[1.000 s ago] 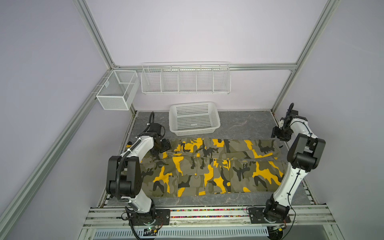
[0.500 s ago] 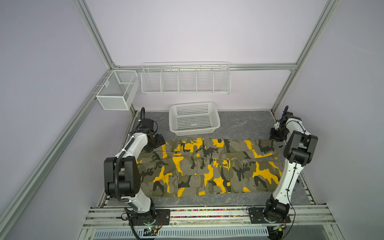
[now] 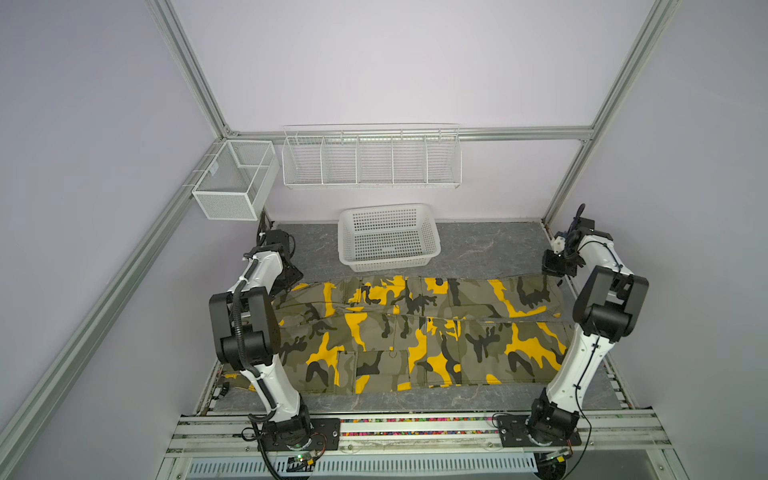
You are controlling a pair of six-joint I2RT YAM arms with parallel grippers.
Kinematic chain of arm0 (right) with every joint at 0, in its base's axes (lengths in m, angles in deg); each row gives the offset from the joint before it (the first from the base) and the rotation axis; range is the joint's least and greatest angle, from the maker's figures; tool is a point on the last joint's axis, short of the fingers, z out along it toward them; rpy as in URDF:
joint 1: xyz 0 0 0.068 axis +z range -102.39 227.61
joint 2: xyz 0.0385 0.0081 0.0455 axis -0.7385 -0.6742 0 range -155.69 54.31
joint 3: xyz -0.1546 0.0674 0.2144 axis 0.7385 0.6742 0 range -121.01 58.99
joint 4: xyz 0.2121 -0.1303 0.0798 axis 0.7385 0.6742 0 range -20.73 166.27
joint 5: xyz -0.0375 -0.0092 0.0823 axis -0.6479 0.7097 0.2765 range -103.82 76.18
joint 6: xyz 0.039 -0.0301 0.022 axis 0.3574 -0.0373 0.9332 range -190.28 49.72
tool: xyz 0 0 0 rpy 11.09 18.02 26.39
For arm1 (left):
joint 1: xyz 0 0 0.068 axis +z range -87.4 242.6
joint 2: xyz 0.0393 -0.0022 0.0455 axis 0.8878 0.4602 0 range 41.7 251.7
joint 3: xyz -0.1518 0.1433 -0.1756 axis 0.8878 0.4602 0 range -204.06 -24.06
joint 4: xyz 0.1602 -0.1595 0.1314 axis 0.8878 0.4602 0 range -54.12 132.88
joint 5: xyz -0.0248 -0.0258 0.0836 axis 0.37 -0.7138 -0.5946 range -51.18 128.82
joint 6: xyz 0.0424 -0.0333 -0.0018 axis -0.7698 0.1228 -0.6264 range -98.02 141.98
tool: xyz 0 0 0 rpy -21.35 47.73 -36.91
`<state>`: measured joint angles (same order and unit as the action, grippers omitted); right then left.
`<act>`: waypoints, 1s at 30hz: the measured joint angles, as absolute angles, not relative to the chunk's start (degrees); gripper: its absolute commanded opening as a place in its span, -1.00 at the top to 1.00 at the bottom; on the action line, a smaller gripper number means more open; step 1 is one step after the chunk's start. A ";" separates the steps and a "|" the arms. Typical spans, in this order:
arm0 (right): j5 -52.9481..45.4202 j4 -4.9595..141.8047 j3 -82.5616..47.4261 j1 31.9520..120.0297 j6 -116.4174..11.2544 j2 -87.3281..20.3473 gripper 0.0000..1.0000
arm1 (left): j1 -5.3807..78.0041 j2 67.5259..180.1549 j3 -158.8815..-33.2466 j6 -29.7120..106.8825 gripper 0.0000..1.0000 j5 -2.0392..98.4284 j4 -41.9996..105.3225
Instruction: Fold and stack the trousers
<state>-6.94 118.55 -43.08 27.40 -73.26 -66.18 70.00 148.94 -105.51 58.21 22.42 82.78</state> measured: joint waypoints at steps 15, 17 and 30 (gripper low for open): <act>-0.98 113.54 -31.86 27.47 -71.95 -52.01 0.87 | 72.10 163.08 -115.24 61.42 -0.36 21.50 82.32; -0.58 113.28 -31.16 27.44 -71.95 -50.92 0.87 | 72.10 163.85 -115.26 61.18 -0.19 22.11 82.32; -0.41 112.19 -31.54 27.10 -71.56 -45.35 0.87 | 72.64 165.48 -117.12 58.49 1.00 26.51 82.62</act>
<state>-0.41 112.19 -31.54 27.10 -71.56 -45.35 72.64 165.48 -117.12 58.49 26.51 82.62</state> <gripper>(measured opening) 0.087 0.055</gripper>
